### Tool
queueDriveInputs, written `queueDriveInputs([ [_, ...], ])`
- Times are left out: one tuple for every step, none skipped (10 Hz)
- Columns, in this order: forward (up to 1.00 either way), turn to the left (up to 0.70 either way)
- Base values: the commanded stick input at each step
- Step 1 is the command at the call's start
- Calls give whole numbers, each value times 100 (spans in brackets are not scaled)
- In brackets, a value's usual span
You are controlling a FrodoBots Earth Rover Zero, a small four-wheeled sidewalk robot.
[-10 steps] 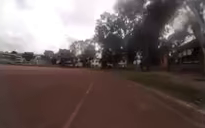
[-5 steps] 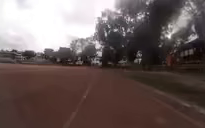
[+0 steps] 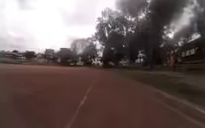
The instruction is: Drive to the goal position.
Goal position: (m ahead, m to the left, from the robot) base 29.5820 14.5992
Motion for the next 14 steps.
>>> queueDriveInputs([
  [85,0],
  [85,0],
  [85,0],
  [85,0],
  [85,0],
  [85,0],
  [85,0],
  [85,0],
  [85,0],
  [85,0],
  [85,-6],
  [85,-15],
  [85,-12],
  [85,-3],
])
